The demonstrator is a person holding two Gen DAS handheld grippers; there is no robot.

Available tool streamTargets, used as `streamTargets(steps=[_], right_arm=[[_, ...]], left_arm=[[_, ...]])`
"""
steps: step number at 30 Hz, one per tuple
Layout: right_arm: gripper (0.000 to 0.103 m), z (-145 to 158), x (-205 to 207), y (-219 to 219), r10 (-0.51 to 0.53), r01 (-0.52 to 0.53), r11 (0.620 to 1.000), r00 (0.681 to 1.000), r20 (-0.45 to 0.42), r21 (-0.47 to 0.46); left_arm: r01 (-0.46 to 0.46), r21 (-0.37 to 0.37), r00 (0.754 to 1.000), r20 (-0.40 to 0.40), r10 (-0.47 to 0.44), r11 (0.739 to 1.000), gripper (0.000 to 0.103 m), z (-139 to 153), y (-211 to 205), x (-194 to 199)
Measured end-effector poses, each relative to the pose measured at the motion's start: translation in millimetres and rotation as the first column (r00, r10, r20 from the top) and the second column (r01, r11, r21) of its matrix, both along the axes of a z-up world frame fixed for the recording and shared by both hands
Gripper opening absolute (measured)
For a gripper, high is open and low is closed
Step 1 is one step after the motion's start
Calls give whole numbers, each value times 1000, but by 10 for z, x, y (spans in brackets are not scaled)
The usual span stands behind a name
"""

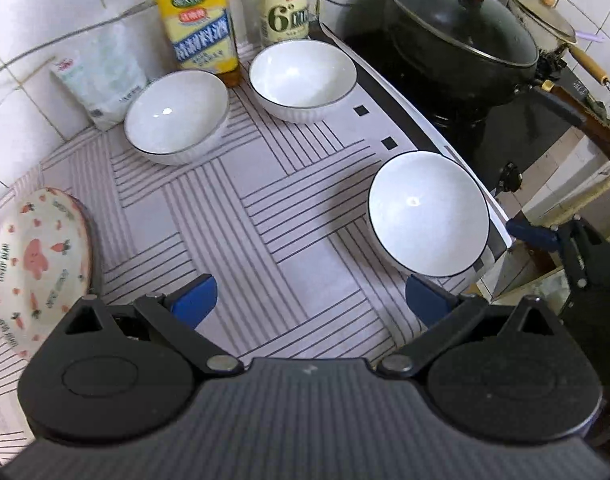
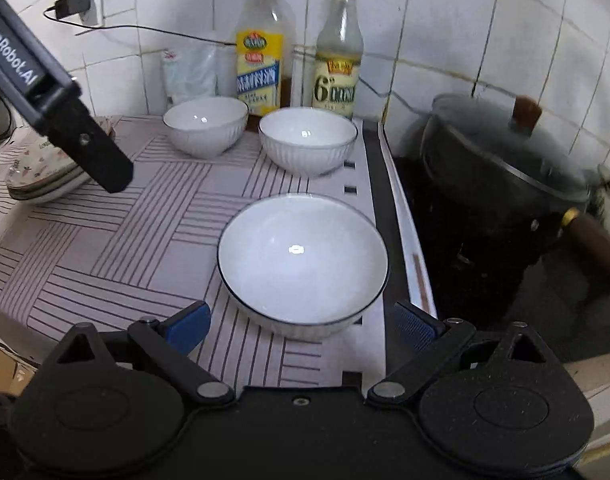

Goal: Organize plates and bowls
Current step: 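Close the left gripper on the white bowl rim, then carry the white bowl with the left gripper and set it down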

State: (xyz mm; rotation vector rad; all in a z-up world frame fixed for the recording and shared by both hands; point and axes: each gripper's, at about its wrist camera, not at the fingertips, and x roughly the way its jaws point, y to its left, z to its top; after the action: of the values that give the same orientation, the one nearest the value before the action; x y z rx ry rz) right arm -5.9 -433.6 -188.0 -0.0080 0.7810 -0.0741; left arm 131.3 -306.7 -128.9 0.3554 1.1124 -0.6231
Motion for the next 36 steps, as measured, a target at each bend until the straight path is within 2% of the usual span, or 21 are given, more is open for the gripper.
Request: streamTargets(steps=[9,12,14,17,22,24,28,32,36], right_arm=[[99,-382,179,-93,-17,15,997,1000,19,76],[99,-486,246,-101,-45,42,996,998,32,73],[99,-520,273,-106,-60,56,995,997,49,76],[98,-562,280,-101,-47,42,996,997,65,75],[96,-595,290,-148,-20,11,996,996,88,93],[96,-607,302,-133,-10,2,996,996,94,86],[91,-636,327,-139,5,-13,996,996,90,94],[91,-636,363,-162,22,-30,995,996,91,91],[90,-628,389,-130,39,-46,996,996,85,79]], left_arm=[[-17,-71,999,-51,14,997,102,-295,-272,158],[-16,-41,998,-64,13,999,96,-506,-421,220],[-36,-17,999,-34,36,999,87,-611,-482,233],[-30,-9,998,-54,29,1000,60,-731,-551,269],[-48,-78,990,-137,37,996,32,-801,-533,349],[-39,-84,989,-143,27,996,28,-810,-546,353],[11,-26,996,-90,-14,1000,26,-794,-628,309],[28,-64,993,-116,-35,998,12,-792,-609,323],[34,-51,995,-96,-39,998,10,-769,-570,297]])
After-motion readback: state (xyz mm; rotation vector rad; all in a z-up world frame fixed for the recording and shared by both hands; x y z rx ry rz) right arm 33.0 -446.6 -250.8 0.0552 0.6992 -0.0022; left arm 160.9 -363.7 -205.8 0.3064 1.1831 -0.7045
